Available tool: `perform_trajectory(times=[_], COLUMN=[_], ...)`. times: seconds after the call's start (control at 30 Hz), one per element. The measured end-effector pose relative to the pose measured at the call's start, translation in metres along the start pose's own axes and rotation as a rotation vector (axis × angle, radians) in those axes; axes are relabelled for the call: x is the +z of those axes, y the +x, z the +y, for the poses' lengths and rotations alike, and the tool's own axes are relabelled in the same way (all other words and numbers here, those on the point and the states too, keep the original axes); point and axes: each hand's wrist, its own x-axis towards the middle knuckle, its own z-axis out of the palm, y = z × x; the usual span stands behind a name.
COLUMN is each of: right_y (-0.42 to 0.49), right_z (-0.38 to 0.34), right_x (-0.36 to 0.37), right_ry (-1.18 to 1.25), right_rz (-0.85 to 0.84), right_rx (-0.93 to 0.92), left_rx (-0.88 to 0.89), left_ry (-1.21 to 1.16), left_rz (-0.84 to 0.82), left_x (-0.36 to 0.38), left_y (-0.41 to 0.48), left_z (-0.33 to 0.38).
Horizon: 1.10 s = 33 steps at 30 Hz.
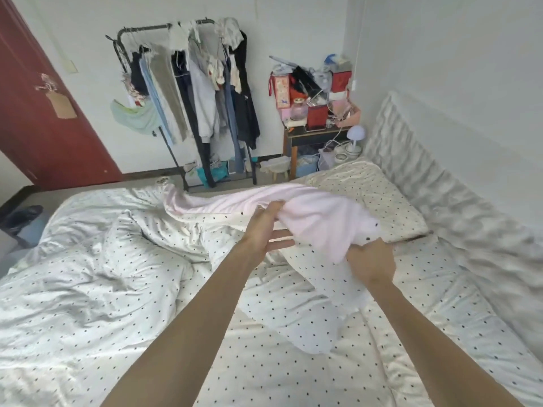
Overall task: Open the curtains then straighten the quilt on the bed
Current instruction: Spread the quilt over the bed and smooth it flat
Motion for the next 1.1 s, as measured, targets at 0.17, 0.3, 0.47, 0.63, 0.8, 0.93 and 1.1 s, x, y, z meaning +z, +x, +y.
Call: perform_trajectory(times=[0.17, 0.3, 0.47, 0.63, 0.8, 0.93, 1.1], right_y=[0.055, 0.079, 0.117, 0.205, 0.304, 0.365, 0.326], right_z=[0.001, 0.021, 0.072, 0.118, 0.145, 0.185, 0.258], right_x=[-0.013, -0.022, -0.034, -0.035, -0.025, -0.021, 0.033], right_ry=[0.022, -0.113, -0.368, -0.197, 0.649, 0.933, 0.489], right_rz=[0.008, 0.016, -0.007, -0.221, 0.047, 0.031, -0.261], right_rx=[0.233, 0.198, 0.159, 0.281, 0.487, 0.373, 0.291], left_rx=[0.010, -0.035, -0.049, -0.053, 0.014, 0.071, -0.323], left_ry=[0.310, 0.475, 0.732, 0.853, 0.995, 1.163, 1.340], left_rz=[-0.112, -0.146, -0.179, -0.146, 0.000, 0.131, -0.018], left_x=[0.028, 0.046, 0.070, 0.114, 0.160, 0.167, 0.141], left_y=[0.011, 0.042, 0.076, 0.139, 0.187, 0.207, 0.207], left_z=[-0.004, -0.035, -0.102, -0.151, -0.208, -0.252, -0.315])
